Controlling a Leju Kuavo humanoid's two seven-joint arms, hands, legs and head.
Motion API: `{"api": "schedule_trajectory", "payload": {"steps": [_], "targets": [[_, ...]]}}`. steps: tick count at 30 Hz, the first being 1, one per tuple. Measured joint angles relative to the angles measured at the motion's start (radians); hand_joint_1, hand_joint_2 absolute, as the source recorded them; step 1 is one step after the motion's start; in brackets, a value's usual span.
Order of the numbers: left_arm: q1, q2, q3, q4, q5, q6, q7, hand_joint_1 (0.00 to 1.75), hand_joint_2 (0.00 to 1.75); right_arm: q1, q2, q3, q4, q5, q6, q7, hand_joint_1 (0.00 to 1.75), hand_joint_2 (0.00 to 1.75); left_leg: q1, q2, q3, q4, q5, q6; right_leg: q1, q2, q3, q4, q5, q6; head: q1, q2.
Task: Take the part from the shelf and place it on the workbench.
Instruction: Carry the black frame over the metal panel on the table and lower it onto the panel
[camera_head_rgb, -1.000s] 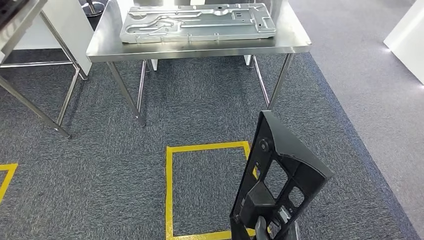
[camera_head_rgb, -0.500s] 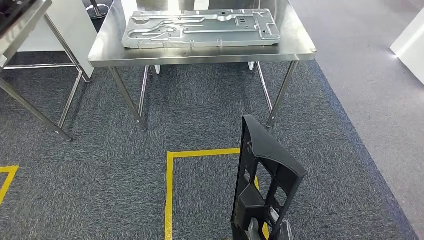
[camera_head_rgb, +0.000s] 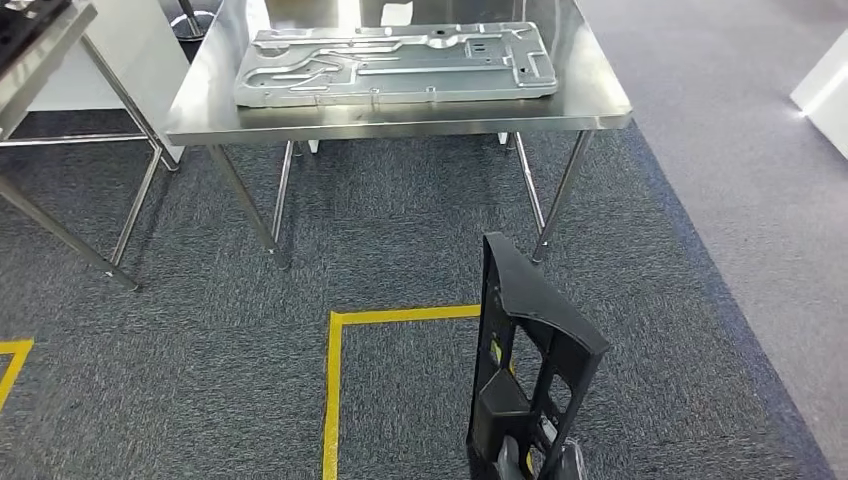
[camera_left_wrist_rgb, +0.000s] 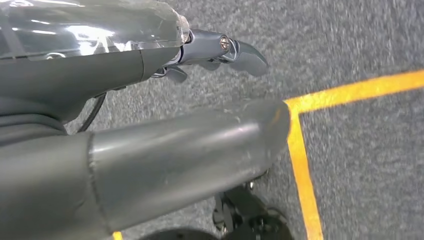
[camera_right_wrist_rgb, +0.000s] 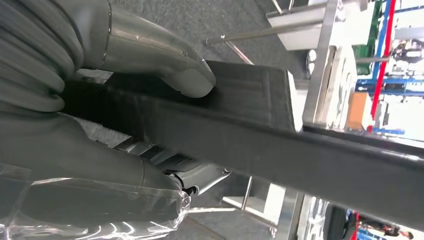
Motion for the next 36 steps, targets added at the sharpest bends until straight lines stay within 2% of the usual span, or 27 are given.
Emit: {"api": "schedule_trajectory", "payload": {"steps": [2,3,5,6,7,8,10,11,12,14,16,17,19,21,22,23,24,25,26,27,28,30,31,32,34,35,36], "targets": [[-0.002,0.0,0.0,0.0,-0.001,-0.001,0.0,0.0,0.0,-0.004,0.002,0.001,0.001,0.021,0.001,0.011,1.75,1.75,0.002,0.003,-0.011,0.039,-0.022,-0.006,-0.001,-0.003,0.014,-0.008,-0.007,-0.017,-0.006,0.0],[-0.003,0.001,0.0,0.0,-0.001,-0.001,0.0,0.0,0.0,-0.007,0.003,0.001,0.003,0.03,0.007,0.017,1.75,1.75,0.002,0.004,-0.036,0.091,-0.043,-0.006,0.0,-0.006,0.023,-0.011,-0.013,-0.025,-0.009,0.0],[-0.002,0.003,0.0,0.0,-0.003,-0.001,0.0,0.0,0.0,-0.014,0.006,0.0,0.008,0.034,0.025,0.023,1.75,1.75,-0.002,0.005,-0.121,0.235,-0.091,-0.003,0.009,-0.01,0.038,-0.012,-0.027,-0.036,-0.014,0.0],[-0.001,0.004,0.001,0.0,-0.004,-0.001,0.0,0.0,0.0,-0.015,0.008,0.0,0.011,0.032,0.034,0.021,1.75,1.75,-0.005,0.005,-0.16,0.288,-0.098,-0.001,0.013,-0.011,0.048,-0.012,-0.035,-0.039,-0.015,0.0],[0.002,0.004,0.001,0.0,-0.004,-0.001,0.0,0.0,0.0,-0.016,0.009,0.0,0.014,0.03,0.041,0.019,1.75,1.75,-0.008,0.005,-0.183,0.308,-0.083,0.003,0.018,-0.011,0.059,-0.012,-0.044,-0.042,-0.015,0.0],[0.004,0.005,0.002,0.0,-0.004,-0.001,0.0,0.0,0.0,-0.016,0.01,0.0,0.017,0.029,0.044,0.018,1.75,1.75,-0.012,0.005,-0.188,0.287,-0.048,0.01,0.022,-0.011,0.072,-0.012,-0.053,-0.043,-0.016,0.0],[0.005,0.007,0.002,0.0,-0.004,-0.002,0.0,0.0,0.0,-0.017,0.011,-0.001,0.022,0.029,0.046,0.017,1.75,1.75,-0.022,0.006,-0.158,0.174,0.042,0.031,0.03,-0.011,0.101,-0.013,-0.074,-0.043,-0.014,0.0],[0.005,0.008,0.003,0.0,-0.004,-0.002,0.0,0.0,0.0,-0.017,0.012,-0.001,0.023,0.028,0.047,0.017,1.75,1.75,-0.028,0.007,-0.138,0.12,0.069,0.041,0.032,-0.011,0.111,-0.013,-0.083,-0.041,-0.012,0.0],[0.005,0.01,0.003,0.0,-0.005,-0.002,0.0,0.0,0.0,-0.018,0.013,-0.001,0.024,0.028,0.047,0.017,1.75,1.75,-0.034,0.009,-0.123,0.084,0.079,0.049,0.032,-0.011,0.116,-0.015,-0.09,-0.037,-0.009,0.0],[0.005,0.012,0.004,0.0,-0.006,-0.002,0.0,0.0,0.0,-0.019,0.015,-0.003,0.026,0.038,0.047,0.021,1.75,1.75,-0.039,0.008,-0.109,0.052,0.07,0.057,0.03,-0.012,0.124,-0.015,-0.09,-0.027,-0.005,0.0],[0.006,0.013,0.005,0.0,-0.01,-0.002,0.0,0.0,0.0,-0.019,0.016,-0.004,0.027,0.07,0.042,0.036,1.75,1.75,-0.034,0.0,-0.085,0.026,0.068,0.064,0.027,-0.013,0.13,-0.001,-0.085,-0.017,-0.006,0.0],[0.006,0.013,0.006,0.0,-0.012,-0.002,0.0,0.0,0.0,-0.019,0.016,-0.005,0.028,0.09,0.039,0.046,1.75,1.75,-0.03,-0.004,-0.069,0.015,0.068,0.068,0.025,-0.01,0.122,0.022,-0.09,-0.011,-0.004,0.0],[0.004,0.013,0.006,0.0,-0.016,-0.002,0.0,0.0,0.0,-0.018,0.016,-0.004,0.029,0.116,0.035,0.064,1.75,1.75,-0.024,-0.015,-0.047,0.001,0.063,0.072,0.018,-0.002,0.066,0.117,-0.125,0.002,0.001,0.0],[0.004,0.013,0.007,0.0,-0.017,-0.002,0.0,0.0,0.0,-0.017,0.015,-0.004,0.033,0.121,0.032,0.073,1.75,1.75,-0.021,-0.029,-0.037,-0.001,0.053,0.07,0.007,0.0,-0.017,0.218,-0.168,0.016,0.002,0.0],[0.005,0.013,0.008,0.0,-0.017,-0.002,0.0,0.0,0.0,-0.018,0.015,-0.003,0.036,0.121,0.031,0.076,1.75,1.75,-0.018,-0.038,-0.029,0.0,0.046,0.066,0.002,0.0,-0.044,0.235,-0.167,0.022,0.001,0.0],[0.006,0.012,0.01,0.0,-0.017,-0.002,0.001,0.0,0.0,-0.019,0.015,-0.003,0.04,0.12,0.031,0.078,1.75,1.75,-0.015,-0.047,-0.018,0.0,0.038,0.062,-0.003,0.0,-0.057,0.219,-0.144,0.027,0.001,0.0],[0.006,0.012,0.012,0.0,-0.017,-0.002,0.001,0.0,0.0,-0.02,0.015,-0.003,0.043,0.119,0.03,0.079,1.75,1.75,-0.011,-0.057,-0.005,0.0,0.029,0.056,-0.008,0.004,-0.053,0.172,-0.099,0.032,0.001,0.0],[0.006,0.012,0.013,0.0,-0.017,-0.002,0.001,0.0,0.0,-0.021,0.015,-0.003,0.046,0.119,0.03,0.08,1.75,1.75,-0.007,-0.067,0.005,-0.001,0.019,0.05,-0.013,0.018,-0.041,0.109,-0.044,0.036,0.002,0.0],[0.004,0.011,0.015,0.0,-0.017,-0.002,0.001,0.0,0.0,-0.022,0.015,-0.003,0.048,0.119,0.03,0.081,1.75,1.75,-0.004,-0.076,0.015,0.0,0.011,0.044,-0.016,0.037,-0.031,0.056,-0.008,0.039,0.003,0.0],[0.001,0.011,0.016,0.0,-0.017,-0.002,0.001,0.0,0.0,-0.022,0.015,-0.003,0.051,0.119,0.03,0.081,1.75,1.75,-0.001,-0.085,0.017,0.001,0.005,0.036,-0.016,0.054,-0.026,0.021,0.012,0.036,0.004,0.0],[-0.001,0.011,0.017,0.0,-0.017,-0.002,0.002,0.0,0.0,-0.022,0.015,-0.003,0.053,0.119,0.03,0.081,1.75,1.75,0.0,-0.094,0.017,0.0,0.0,0.029,-0.015,0.066,-0.026,0.007,0.019,0.03,0.004,0.0],[-0.001,0.011,0.019,0.0,-0.017,-0.002,0.002,0.0,0.0,-0.022,0.015,-0.002,0.056,0.119,0.031,0.081,1.75,1.75,0.003,-0.106,0.018,0.004,-0.001,0.015,-0.01,0.059,-0.021,0.007,0.012,0.01,0.004,0.0],[0.0,0.011,0.02,0.0,-0.018,-0.002,0.002,0.0,0.0,-0.023,0.015,-0.002,0.056,0.117,0.032,0.082,1.75,1.75,0.003,-0.097,0.017,0.016,-0.001,0.011,-0.009,0.051,-0.013,0.003,0.013,0.001,0.003,0.0],[0.0,0.01,0.02,0.0,-0.018,-0.002,0.003,0.0,0.0,-0.025,0.015,-0.001,0.056,0.113,0.035,0.082,1.75,1.75,0.002,-0.076,0.008,0.044,-0.002,0.008,-0.009,0.042,-0.002,-0.002,0.008,-0.008,0.0,0.0],[-0.004,0.01,0.02,0.0,-0.019,-0.003,0.003,0.0,0.0,-0.026,0.016,0.001,0.057,0.103,0.041,0.084,1.75,1.75,0.0,-0.024,-0.051,0.148,-0.027,0.007,-0.005,0.025,0.018,-0.008,-0.003,-0.022,-0.007,0.0],[-0.007,0.011,0.021,0.0,-0.02,-0.003,0.003,0.0,0.0,-0.026,0.016,0.002,0.058,0.099,0.044,0.084,1.75,1.75,-0.001,-0.008,-0.094,0.213,-0.051,0.007,-0.001,0.017,0.026,-0.009,-0.011,-0.027,-0.01,0.0],[-0.007,0.012,0.021,0.0,-0.02,-0.003,0.002,0.0,0.0,-0.026,0.016,0.003,0.06,0.097,0.045,0.084,1.75,1.75,-0.002,-0.002,-0.133,0.264,-0.073,0.008,0.003,0.01,0.034,-0.009,-0.019,-0.031,-0.011,0.0]]}}
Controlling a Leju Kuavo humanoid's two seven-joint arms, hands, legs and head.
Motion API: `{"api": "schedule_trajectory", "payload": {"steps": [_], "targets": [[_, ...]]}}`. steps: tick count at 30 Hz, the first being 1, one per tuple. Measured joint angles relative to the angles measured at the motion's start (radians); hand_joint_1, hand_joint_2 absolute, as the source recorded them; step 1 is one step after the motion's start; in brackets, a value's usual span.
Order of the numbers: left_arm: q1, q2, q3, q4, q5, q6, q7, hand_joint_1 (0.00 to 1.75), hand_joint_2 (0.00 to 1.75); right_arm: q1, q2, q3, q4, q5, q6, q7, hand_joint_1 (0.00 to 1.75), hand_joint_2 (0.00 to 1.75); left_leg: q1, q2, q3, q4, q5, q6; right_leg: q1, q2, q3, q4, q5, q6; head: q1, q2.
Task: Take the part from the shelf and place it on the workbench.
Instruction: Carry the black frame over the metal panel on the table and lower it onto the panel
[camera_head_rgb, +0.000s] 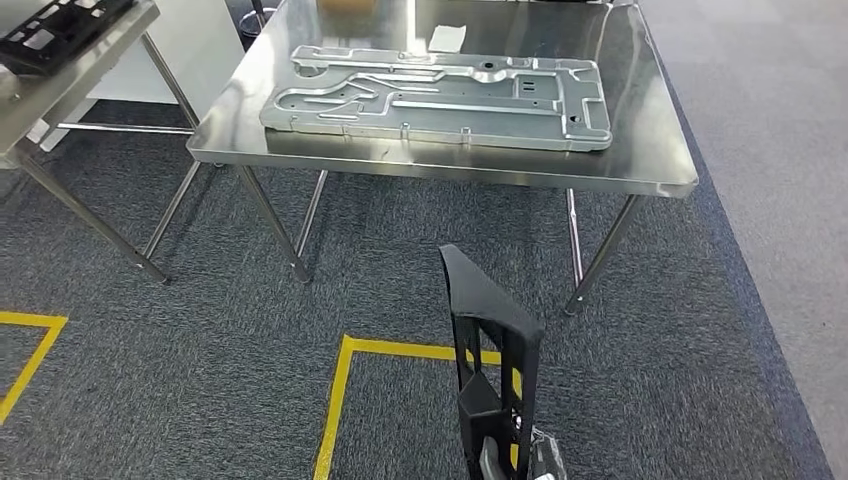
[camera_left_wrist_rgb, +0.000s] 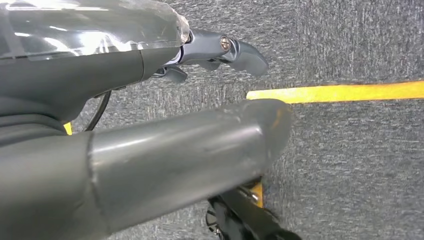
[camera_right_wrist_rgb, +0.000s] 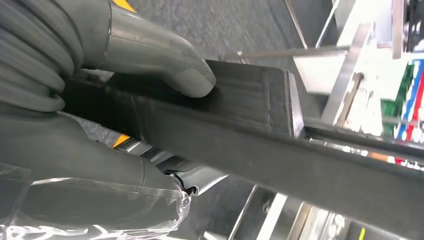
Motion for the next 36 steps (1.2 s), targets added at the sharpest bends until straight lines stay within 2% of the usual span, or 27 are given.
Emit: {"api": "schedule_trajectory", "payload": {"steps": [1,2,3,4,5,6,8,11,12,14,15,16,17,18,20,22,24,26,27,28,30,31,32,33,35,36], "targets": [[0.001,0.001,0.0,0.0,-0.001,0.0,0.0,0.0,0.0,0.0,0.0,0.0,0.002,-0.001,0.0,0.0,1.75,1.75,-0.002,0.003,-0.028,0.027,-0.009,0.002,0.004,-0.005,0.009,0.0,-0.008,-0.002,-0.001,0.0],[0.004,0.002,0.0,0.0,-0.002,-0.001,0.0,0.0,0.0,0.0,0.0,0.0,0.004,0.001,-0.001,0.001,1.75,1.75,-0.005,0.004,-0.041,0.022,0.003,0.006,0.008,-0.008,0.019,0.0,-0.016,-0.004,-0.001,0.0],[0.007,0.004,0.001,0.0,-0.003,-0.001,0.001,0.0,0.0,-0.001,0.0,0.001,0.004,0.004,-0.002,0.003,1.75,1.75,-0.009,0.004,-0.036,-0.019,0.039,0.013,0.013,-0.01,0.031,0.0,-0.024,-0.006,-0.002,0.0],[0.01,0.006,0.001,0.0,-0.004,-0.002,0.001,0.0,0.0,-0.003,0.0,0.001,0.004,0.009,-0.004,0.005,1.75,1.75,-0.015,0.006,-0.021,-0.081,0.088,0.025,0.017,-0.012,0.042,-0.001,-0.032,-0.006,-0.002,0.0],[0.011,0.01,0.001,0.0,-0.006,-0.004,0.002,0.0,0.0,-0.006,0.0,0.001,0.005,0.017,-0.006,0.009,1.75,1.75,-0.022,0.011,-0.007,-0.135,0.122,0.037,0.02,-0.015,0.053,-0.001,-0.04,-0.006,0.0,0.0],[0.011,0.013,0.001,0.0,-0.009,-0.006,0.003,0.0,0.0,-0.01,0.0,0.0,0.006,0.025,-0.008,0.012,1.75,1.75,-0.029,0.014,0.005,-0.179,0.136,0.047,0.022,-0.017,0.059,-0.002,-0.046,-0.004,0.001,0.0],[0.011,0.018,0.001,0.0,-0.014,-0.008,0.004,0.0,0.0,-0.018,0.0,0.0,0.007,0.042,-0.014,0.018,1.75,1.75,-0.036,0.019,0.014,-0.209,0.133,0.056,0.021,-0.019,0.068,-0.002,-0.053,0.006,0.003,0.0],[0.013,0.02,0.001,0.0,-0.017,-0.009,0.004,0.0,0.0,-0.031,-0.001,-0.002,0.006,0.074,-0.034,0.026,1.75,1.75,-0.029,0.012,0.045,-0.235,0.147,0.061,0.019,-0.019,0.076,0.027,-0.059,0.023,0.003,0.0],[0.012,0.02,0.001,0.0,-0.02,-0.01,0.004,0.0,0.0,-0.04,-0.001,-0.004,0.005,0.096,-0.046,0.034,1.75,1.75,-0.026,0.01,0.056,-0.241,0.147,0.063,0.018,-0.017,0.062,0.058,-0.071,0.028,0.004,0.0],[0.007,0.02,0.001,0.002,-0.028,-0.01,0.004,0.0,0.0,-0.066,0.003,-0.017,0.003,0.168,-0.071,0.06,1.75,1.75,-0.024,0.009,0.065,-0.244,0.143,0.067,0.012,-0.012,-0.006,0.16,-0.114,0.039,0.006,0.0],[0.004,0.021,0.0,0.003,-0.033,-0.01,0.005,0.0,0.0,-0.086,0.008,-0.028,0.002,0.221,-0.081,0.077,1.75,1.75,-0.024,0.009,0.067,-0.244,0.139,0.067,0.009,-0.012,-0.049,0.213,-0.136,0.043,0.006,0.0],[0.003,0.021,0.0,0.005,-0.037,-0.01,0.005,0.0,0.0,-0.109,0.016,-0.042,0.002,0.283,-0.092,0.093,1.75,1.75,-0.023,0.008,0.071,-0.244,0.134,0.065,0.005,-0.012,-0.085,0.246,-0.145,0.048,0.006,0.0],[0.002,0.021,-0.001,0.007,-0.041,-0.01,0.006,0.0,0.0,-0.135,0.027,-0.057,0.002,0.353,-0.103,0.108,1.75,1.75,-0.022,0.007,0.076,-0.244,0.129,0.062,0.002,-0.012,-0.106,0.25,-0.134,0.051,0.006,0.0],[0.001,0.021,-0.003,0.01,-0.045,-0.01,0.006,0.0,0.0,-0.163,0.039,-0.07,0.003,0.422,-0.113,0.121,1.75,1.75,-0.02,0.006,0.084,-0.244,0.122,0.058,-0.002,-0.012,-0.11,0.225,-0.104,0.054,0.006,0.0],[-0.003,0.021,-0.008,0.016,-0.056,-0.01,0.006,0.0,0.0,-0.228,0.062,-0.091,0.01,0.577,-0.13,0.145,1.75,1.75,-0.016,0.006,0.103,-0.244,0.108,0.047,-0.006,-0.011,-0.084,0.115,-0.009,0.055,0.006,0.0],[-0.012,0.023,-0.018,0.02,-0.067,-0.01,0.005,0.0,0.0,-0.307,0.08,-0.102,0.031,0.738,-0.138,0.17,1.75,1.75,-0.016,0.005,0.111,-0.243,0.096,0.034,-0.003,-0.01,-0.065,0.038,0.03,0.046,0.006,0.0],[-0.021,0.026,-0.03,0.024,-0.079,-0.011,0.004,0.0,0.0,-0.391,0.094,-0.103,0.06,0.891,-0.124,0.198,1.75,1.75,-0.017,0.005,0.116,-0.239,0.093,0.02,0.002,-0.009,-0.064,0.026,0.023,0.026,0.005,0.0],[-0.028,0.032,-0.042,0.029,-0.088,-0.016,0.003,0.0,0.0,-0.476,0.102,-0.092,0.093,1.025,-0.091,0.228,1.75,1.75,-0.015,0.007,0.116,-0.218,0.088,0.008,0.0,-0.007,-0.051,0.02,0.027,0.009,0.001,0.0],[-0.031,0.036,-0.047,0.032,-0.091,-0.019,0.003,0.0,0.0,-0.517,0.104,-0.082,0.112,1.079,-0.072,0.241,1.75,1.75,-0.013,0.007,0.103,-0.189,0.079,0.005,0.0,-0.008,-0.043,0.018,0.025,0.002,-0.001,0.0],[-0.035,0.04,-0.052,0.035,-0.094,-0.022,0.003,0.0,0.0,-0.557,0.105,-0.067,0.131,1.125,-0.054,0.254,1.75,1.75,-0.012,0.007,0.076,-0.141,0.061,0.002,0.0,-0.009,-0.035,0.016,0.021,-0.004,-0.004,0.0],[-0.039,0.049,-0.059,0.039,-0.1,-0.028,0.003,0.0,0.0,-0.615,0.106,-0.037,0.166,1.187,-0.029,0.272,1.75,1.75,-0.011,0.007,-0.002,-0.021,0.018,-0.001,0.003,-0.01,-0.024,0.015,0.011,-0.011,-0.008,0.0],[-0.038,0.053,-0.063,0.041,-0.102,-0.029,0.003,0.0,0.0,-0.633,0.106,-0.024,0.181,1.204,-0.022,0.277,1.75,1.75,-0.011,0.007,-0.037,0.022,0.007,-0.002,0.005,-0.01,-0.018,0.015,0.005,-0.013,-0.009,0.0],[-0.036,0.056,-0.067,0.043,-0.104,-0.03,0.003,0.0,0.0,-0.646,0.106,-0.015,0.194,1.212,-0.019,0.28,1.75,1.75,-0.011,0.007,-0.059,0.035,0.015,-0.002,0.006,-0.01,-0.01,0.015,-0.003,-0.013,-0.01,0.0],[-0.035,0.058,-0.071,0.045,-0.105,-0.031,0.003,0.0,0.0,-0.657,0.106,-0.007,0.206,1.216,-0.016,0.283,1.75,1.75,-0.011,0.007,-0.067,0.014,0.043,-0.001,0.007,-0.01,0.001,0.015,-0.011,-0.012,-0.011,0.0],[-0.033,0.062,-0.075,0.049,-0.106,-0.032,0.003,0.0,0.0,-0.68,0.105,0.008,0.225,1.222,-0.006,0.293,1.75,1.75,-0.012,0.008,-0.047,-0.099,0.137,0.005,0.008,-0.011,0.023,0.014,-0.028,-0.009,-0.012,0.0],[-0.033,0.064,-0.075,0.05,-0.106,-0.033,0.003,0.0,0.0,-0.696,0.103,0.017,0.234,1.225,0.005,0.301,1.75,1.75,-0.014,0.01,-0.036,-0.152,0.164,0.008,0.009,-0.011,0.033,0.014,-0.036,-0.005,-0.011,0.0]]}}
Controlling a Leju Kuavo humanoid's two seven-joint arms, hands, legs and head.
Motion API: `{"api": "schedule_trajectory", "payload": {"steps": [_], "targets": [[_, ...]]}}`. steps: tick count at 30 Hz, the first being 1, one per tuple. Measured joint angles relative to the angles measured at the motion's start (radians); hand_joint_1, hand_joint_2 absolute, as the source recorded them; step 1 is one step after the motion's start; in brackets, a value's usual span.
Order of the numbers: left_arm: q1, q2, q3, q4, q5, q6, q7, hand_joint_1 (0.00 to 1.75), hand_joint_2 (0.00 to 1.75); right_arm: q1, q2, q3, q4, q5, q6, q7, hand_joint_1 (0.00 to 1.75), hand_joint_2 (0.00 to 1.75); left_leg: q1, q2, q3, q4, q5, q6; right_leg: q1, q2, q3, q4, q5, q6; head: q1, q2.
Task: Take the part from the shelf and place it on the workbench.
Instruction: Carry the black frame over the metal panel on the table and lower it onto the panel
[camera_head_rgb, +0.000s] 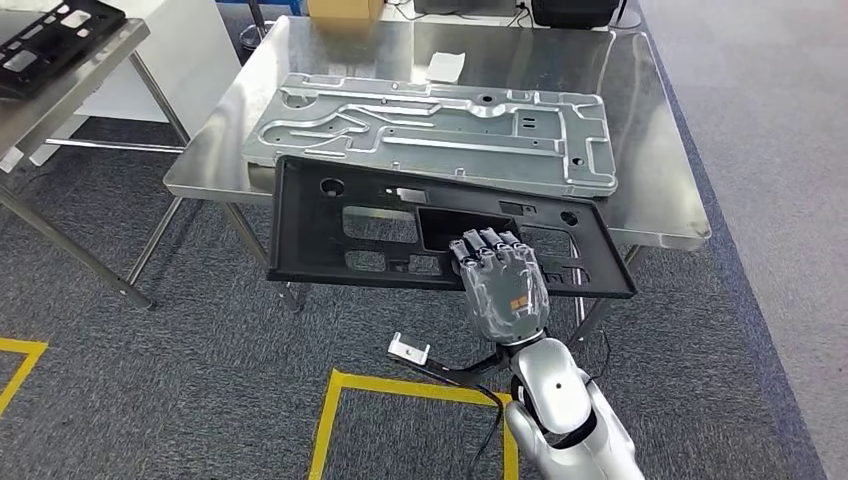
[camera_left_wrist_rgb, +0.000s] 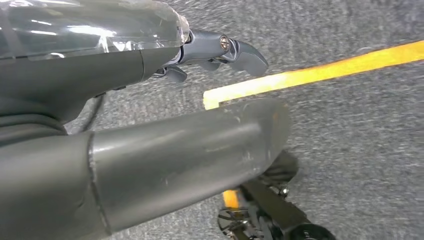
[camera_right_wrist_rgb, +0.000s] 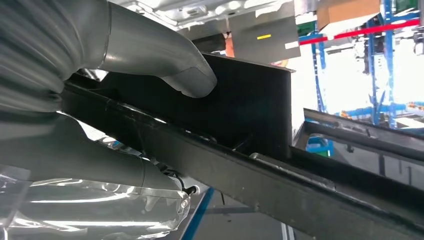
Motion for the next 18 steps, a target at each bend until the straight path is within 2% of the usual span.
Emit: {"api": "schedule_trajectory", "payload": {"steps": [2,3,5,6,7,9,11,12,13,15,16,17,18], "targets": [[0.001,0.004,-0.002,0.003,0.0,-0.002,0.0,0.0,0.0,-0.036,-0.01,0.023,0.018,0.005,0.034,0.019,1.75,1.75,-0.007,0.003,0.011,-0.05,0.015,0.01,0.002,0.001,0.011,0.0,-0.011,0.01,-0.001,0.0],[0.001,0.006,-0.003,0.004,0.0,-0.003,-0.001,0.0,0.0,-0.053,-0.016,0.036,0.027,0.006,0.051,0.028,1.75,1.75,-0.009,0.004,0.012,-0.054,0.007,0.015,0.002,0.002,0.015,0.002,-0.012,0.016,-0.002,0.0],[0.001,0.008,-0.006,0.004,-0.001,-0.008,0.0,0.0,0.0,-0.078,-0.028,0.061,0.044,0.006,0.075,0.045,1.75,1.75,-0.006,-0.001,0.031,-0.065,0.016,0.027,0.003,0.002,0.018,0.022,-0.014,0.027,-0.003,0.0],[-0.001,0.009,-0.007,0.004,0.001,-0.012,-0.002,0.0,0.0,-0.089,-0.033,0.071,0.051,0.006,0.082,0.053,1.75,1.75,-0.004,-0.002,0.042,-0.07,0.014,0.033,0.002,0.003,0.006,0.049,-0.017,0.031,-0.001,0.0],[-0.005,0.008,-0.009,0.004,0.009,-0.022,-0.007,0.0,0.0,-0.101,-0.037,0.08,0.058,0.006,0.088,0.06,1.75,1.75,-0.002,-0.004,0.052,-0.075,0.012,0.038,0.001,0.003,-0.016,0.089,-0.027,0.034,0.0,0.0],[-0.019,-0.008,-0.02,-0.004,0.05,-0.065,-0.048,0.0,0.0,-0.125,-0.044,0.098,0.079,0.006,0.111,0.077,1.75,1.75,-0.002,-0.006,0.061,-0.078,0.005,0.045,-0.001,0.003,-0.096,0.199,-0.065,0.041,0.002,0.0],[-0.043,-0.036,-0.039,-0.022,0.099,-0.113,-0.1,0.0,0.0,-0.141,-0.049,0.117,0.108,0.006,0.137,0.09,1.75,1.75,-0.002,-0.013,0.07,-0.079,-0.005,0.048,-0.003,0.003,-0.172,0.264,-0.093,0.047,0.002,0.0],[-0.055,-0.046,-0.047,-0.031,0.112,-0.126,-0.114,0.0,0.0,-0.144,-0.05,0.126,0.12,0.007,0.143,0.092,1.75,1.75,-0.002,-0.018,0.078,-0.079,-0.012,0.047,-0.004,0.002,-0.189,0.255,-0.08,0.048,0.002,0.0],[-0.065,-0.056,-0.053,-0.037,0.119,-0.132,-0.121,0.0,0.0,-0.146,-0.052,0.133,0.128,0.007,0.146,0.093,1.75,1.75,-0.002,-0.021,0.089,-0.079,-0.02,0.045,-0.004,0.002,-0.19,0.218,-0.045,0.047,0.002,0.0],[-0.076,-0.071,-0.061,-0.043,0.122,-0.137,-0.123,0.0,0.0,-0.154,-0.053,0.143,0.139,0.007,0.147,0.093,1.75,1.75,-0.003,-0.022,0.114,-0.078,-0.04,0.038,-0.001,0.003,-0.165,0.097,0.061,0.037,0.002,0.0],[-0.079,-0.077,-0.065,-0.046,0.124,-0.138,-0.123,0.0,0.0,-0.16,-0.053,0.147,0.145,0.007,0.148,0.093,1.75,1.75,-0.004,-0.022,0.122,-0.079,-0.048,0.032,0.003,0.003,-0.154,0.05,0.092,0.031,0.001,0.0],[-0.081,-0.084,-0.069,-0.048,0.124,-0.139,-0.123,0.0,0.0,-0.164,-0.054,0.149,0.15,0.007,0.148,0.094,1.75,1.75,-0.004,-0.021,0.127,-0.081,-0.055,0.027,0.007,0.003,-0.147,0.022,0.112,0.025,0.0,0.0],[-0.083,-0.088,-0.072,-0.051,0.125,-0.139,-0.124,0.0,0.0,-0.167,-0.055,0.151,0.154,0.007,0.149,0.095,1.75,1.75,-0.005,-0.021,0.131,-0.079,-0.056,0.02,0.009,0.004,-0.144,0.012,0.112,0.019,-0.001,0.0]]}}
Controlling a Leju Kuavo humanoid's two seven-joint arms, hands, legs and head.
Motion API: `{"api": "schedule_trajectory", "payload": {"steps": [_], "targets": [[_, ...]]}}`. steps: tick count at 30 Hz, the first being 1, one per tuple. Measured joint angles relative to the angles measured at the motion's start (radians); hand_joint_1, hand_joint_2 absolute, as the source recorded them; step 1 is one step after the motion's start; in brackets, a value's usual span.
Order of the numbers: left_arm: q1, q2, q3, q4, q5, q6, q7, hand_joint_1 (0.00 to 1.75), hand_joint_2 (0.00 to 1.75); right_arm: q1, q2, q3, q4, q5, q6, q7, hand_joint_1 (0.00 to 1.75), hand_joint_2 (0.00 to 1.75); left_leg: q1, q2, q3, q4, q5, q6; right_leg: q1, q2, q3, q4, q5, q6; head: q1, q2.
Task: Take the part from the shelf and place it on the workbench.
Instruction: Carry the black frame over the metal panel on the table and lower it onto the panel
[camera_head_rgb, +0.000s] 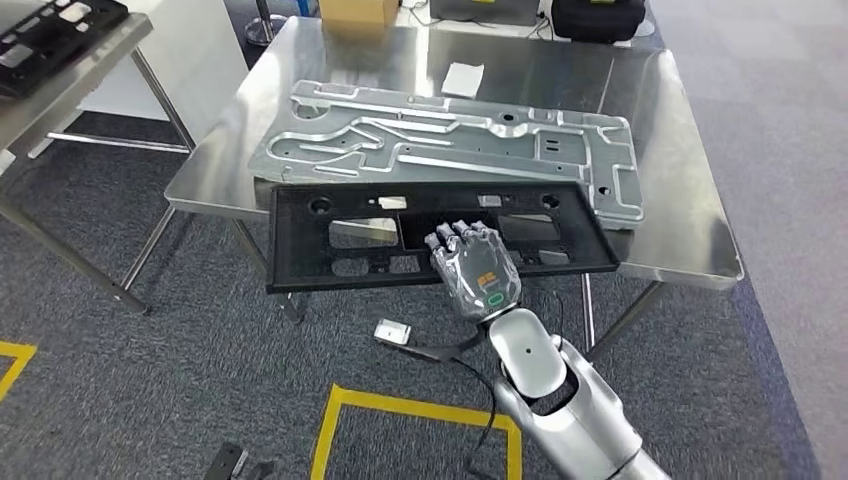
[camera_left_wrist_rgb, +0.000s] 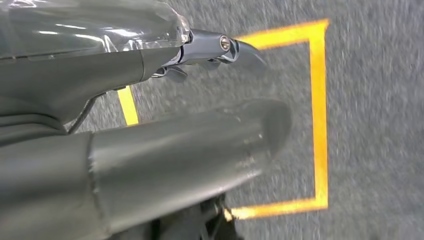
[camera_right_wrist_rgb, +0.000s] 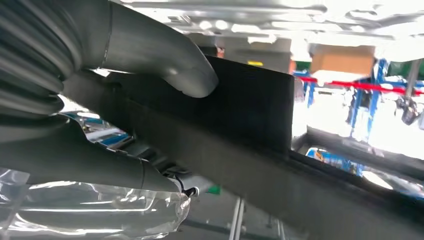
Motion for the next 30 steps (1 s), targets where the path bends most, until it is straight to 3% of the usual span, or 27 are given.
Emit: {"api": "schedule_trajectory", "payload": {"steps": [2,4,7,8,9,10,12,14,17,19,22,24,25,26,28,30], "targets": [[-0.003,-0.004,-0.003,-0.006,0.0,0.0,-0.001,0.0,0.0,-0.003,-0.001,0.005,0.006,0.0,0.0,0.002,1.75,1.75,0.001,0.001,0.004,0.007,0.0,-0.011,-0.001,0.001,0.016,-0.012,0.001,-0.012,-0.001,0.0],[-0.009,-0.006,-0.004,-0.011,0.001,0.0,-0.002,0.0,0.0,-0.007,0.0,0.01,0.011,0.0,0.0,0.002,1.75,1.75,0.002,0.007,-0.016,0.06,-0.007,-0.02,-0.007,0.001,0.04,-0.023,-0.007,-0.023,-0.005,0.0],[-0.013,-0.007,-0.004,-0.015,0.001,0.0,-0.002,0.0,0.0,-0.013,0.0,0.013,0.016,0.0,0.0,0.003,1.75,1.75,0.004,0.014,-0.12,0.22,-0.068,-0.032,-0.009,0.0,0.065,-0.027,-0.027,-0.031,-0.013,0.0],[-0.012,-0.007,-0.004,-0.015,0.001,0.0,-0.002,0.0,0.0,-0.012,0.0,0.015,0.019,0.0,0.0,0.003,1.75,1.75,0.005,0.015,-0.151,0.253,-0.085,-0.034,-0.009,0.001,0.073,-0.027,-0.035,-0.031,-0.013,0.0],[-0.01,-0.008,-0.004,-0.015,0.001,0.0,-0.002,0.0,0.0,-0.011,0.0,0.016,0.022,0.0,0.0,0.003,1.75,1.75,0.005,0.016,-0.169,0.255,-0.083,-0.034,-0.009,0.002,0.084,-0.027,-0.043,-0.03,-0.013,0.0],[-0.01,-0.008,-0.004,-0.016,0.001,0.0,-0.002,0.0,0.0,-0.011,0.0,0.018,0.024,0.0,0.0,0.003,1.75,1.75,0.005,0.016,-0.172,0.228,-0.06,-0.033,-0.009,0.003,0.096,-0.026,-0.052,-0.028,-0.013,0.0],[-0.009,-0.008,-0.004,-0.017,0.001,0.0,-0.002,0.0,0.0,-0.011,0.0,0.021,0.027,0.0,0.0,0.003,1.75,1.75,0.004,0.018,-0.148,0.108,0.035,-0.028,-0.009,0.003,0.121,-0.027,-0.072,-0.023,-0.013,0.0],[-0.008,-0.008,-0.004,-0.02,0.001,0.0,-0.002,0.0,0.0,-0.013,-0.001,0.022,0.029,0.0,0.0,0.003,1.75,1.75,-0.001,0.02,-0.128,0.019,0.091,-0.02,-0.008,0.004,0.132,-0.027,-0.087,-0.013,-0.012,0.0],[-0.008,-0.009,-0.004,-0.021,0.001,0.0,-0.001,0.0,0.0,-0.014,-0.001,0.025,0.03,0.0,0.0,0.003,1.75,1.75,-0.005,0.018,-0.117,-0.006,0.098,0.001,-0.006,0.004,0.136,-0.023,-0.093,0.003,-0.011,0.0],[-0.009,-0.011,-0.005,-0.022,0.001,0.0,-0.002,0.0,0.0,-0.016,-0.001,0.026,0.03,0.0,0.0,0.003,1.75,1.75,-0.001,0.016,-0.1,-0.013,0.094,0.013,-0.007,0.003,0.117,0.022,-0.096,0.011,-0.009,0.0],[-0.011,-0.011,-0.005,-0.023,0.001,0.0,-0.002,0.0,0.0,-0.018,-0.002,0.027,0.03,0.0,0.0,0.003,1.75,1.75,-0.001,0.015,-0.077,-0.018,0.077,0.024,-0.009,0.003,0.003,0.19,-0.145,0.022,-0.007,0.0],[-0.01,-0.011,-0.005,-0.024,0.001,0.0,-0.002,0.0,0.0,-0.017,-0.003,0.027,0.032,0.0,0.0,0.003,1.75,1.75,-0.002,0.014,-0.06,-0.018,0.061,0.026,-0.01,0.003,-0.063,0.249,-0.174,0.025,-0.007,0.0],[-0.01,-0.012,-0.005,-0.024,0.001,0.0,-0.002,0.0,0.0,-0.016,-0.004,0.027,0.032,0.0,0.0,0.003,1.75,1.75,-0.003,0.012,-0.048,-0.018,0.051,0.026,-0.009,0.003,-0.074,0.234,-0.161,0.024,-0.007,0.0],[-0.01,-0.012,-0.005,-0.024,0.001,0.0,-0.002,0.0,0.0,-0.016,-0.004,0.027,0.033,0.0,0.0,0.003,1.75,1.75,-0.004,0.011,-0.034,-0.018,0.041,0.025,-0.008,0.003,-0.067,0.186,-0.125,0.02,-0.007,0.0],[-0.01,-0.015,-0.006,-0.024,0.001,0.0,-0.002,0.0,0.0,-0.016,-0.005,0.027,0.034,0.0,0.0,0.003,1.75,1.75,-0.007,0.009,-0.006,-0.018,0.019,0.02,-0.002,0.003,-0.033,0.057,-0.021,0.004,-0.008,0.0],[-0.012,-0.019,-0.006,-0.024,0.001,0.0,-0.002,0.0,0.0,-0.017,-0.005,0.028,0.035,0.0,0.0,0.003,1.75,1.75,-0.008,0.007,0.01,-0.023,0.002,0.01,0.007,0.004,-0.011,-0.013,0.031,-0.012,-0.011,0.0]]}}
